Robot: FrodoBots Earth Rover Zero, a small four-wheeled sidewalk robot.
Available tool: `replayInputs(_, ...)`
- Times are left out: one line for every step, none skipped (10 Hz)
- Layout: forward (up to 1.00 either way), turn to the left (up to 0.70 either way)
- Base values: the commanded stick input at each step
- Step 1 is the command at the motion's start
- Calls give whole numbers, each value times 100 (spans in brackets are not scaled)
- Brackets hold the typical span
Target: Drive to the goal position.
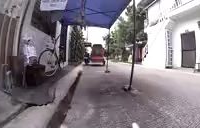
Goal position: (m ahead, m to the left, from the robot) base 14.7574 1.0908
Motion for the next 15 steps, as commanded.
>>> replayInputs(0, 0)
replayInputs(0, 0)
replayInputs(0, 0)
replayInputs(0, -1)
replayInputs(0, -11)
replayInputs(0, -65)
replayInputs(0, -67)
replayInputs(0, -67)
replayInputs(0, -67)
replayInputs(0, -68)
replayInputs(0, -68)
replayInputs(0, -68)
replayInputs(0, -68)
replayInputs(0, -68)
replayInputs(0, -68)
